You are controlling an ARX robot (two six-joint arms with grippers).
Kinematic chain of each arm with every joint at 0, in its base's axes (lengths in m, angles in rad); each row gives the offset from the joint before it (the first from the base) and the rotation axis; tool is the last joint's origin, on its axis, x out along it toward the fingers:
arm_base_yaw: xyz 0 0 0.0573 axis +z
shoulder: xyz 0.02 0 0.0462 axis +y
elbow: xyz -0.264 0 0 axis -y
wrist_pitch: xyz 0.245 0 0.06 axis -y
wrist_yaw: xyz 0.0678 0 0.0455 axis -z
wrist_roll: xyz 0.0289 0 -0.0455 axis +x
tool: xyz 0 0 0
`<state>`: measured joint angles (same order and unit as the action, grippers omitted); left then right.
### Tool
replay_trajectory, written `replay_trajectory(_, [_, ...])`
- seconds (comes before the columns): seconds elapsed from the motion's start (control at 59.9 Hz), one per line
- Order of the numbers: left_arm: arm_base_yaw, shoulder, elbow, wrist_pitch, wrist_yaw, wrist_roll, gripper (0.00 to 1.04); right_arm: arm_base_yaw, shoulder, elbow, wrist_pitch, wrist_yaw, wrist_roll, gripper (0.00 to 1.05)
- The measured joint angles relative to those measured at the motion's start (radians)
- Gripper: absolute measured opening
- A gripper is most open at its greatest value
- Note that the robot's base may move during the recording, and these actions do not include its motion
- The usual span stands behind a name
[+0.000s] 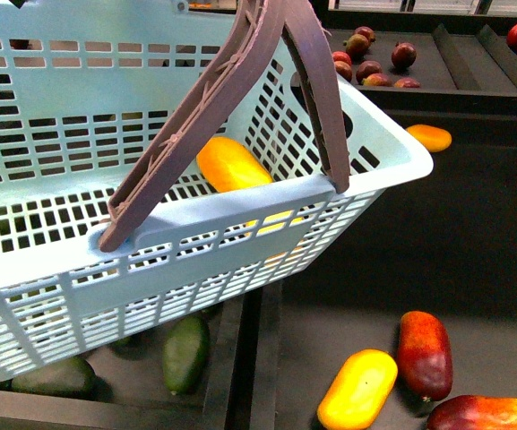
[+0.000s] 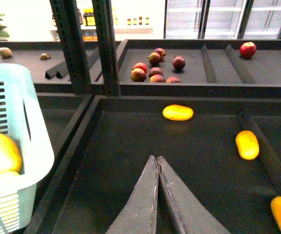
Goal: Pick lemon and mango into basket
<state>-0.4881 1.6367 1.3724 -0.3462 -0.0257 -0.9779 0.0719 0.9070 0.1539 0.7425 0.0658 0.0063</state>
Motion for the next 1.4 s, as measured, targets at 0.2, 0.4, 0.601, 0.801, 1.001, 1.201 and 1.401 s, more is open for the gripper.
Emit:
replay_trajectory(0.2, [0.000,0.000,0.000,0.000,-0.003,0.001,0.05,-0.068,-0.138,-0.065,-0.073,-0.064,0.000,0.02])
replay_trajectory(0.4, [0.000,0.000,0.000,0.000,-0.002,0.000,0.05,-0.069,-0.282,-0.136,-0.134,-0.066,-0.001,0.02])
replay_trajectory(0.601, [0.000,0.000,0.000,0.000,0.000,-0.001,0.05,-0.069,-0.404,-0.137,-0.246,-0.066,-0.001,0.02])
replay_trajectory(0.801, [0.000,0.000,0.000,0.000,0.000,0.000,0.05,-0.069,-0.505,-0.137,-0.343,-0.066,-0.001,0.02])
replay_trajectory(1.001, [0.000,0.000,0.000,0.000,0.000,0.000,0.05,-0.069,-0.591,-0.137,-0.426,-0.066,-0.001,0.02])
replay_trajectory(1.201, [0.000,0.000,0.000,0.000,0.000,0.000,0.05,-0.069,-0.665,-0.137,-0.500,-0.066,-0.001,0.02])
replay_trajectory(1.401, [0.000,0.000,0.000,0.000,0.000,0.000,0.05,-0.069,-0.714,-0.137,-0.549,-0.066,-0.001,0.02])
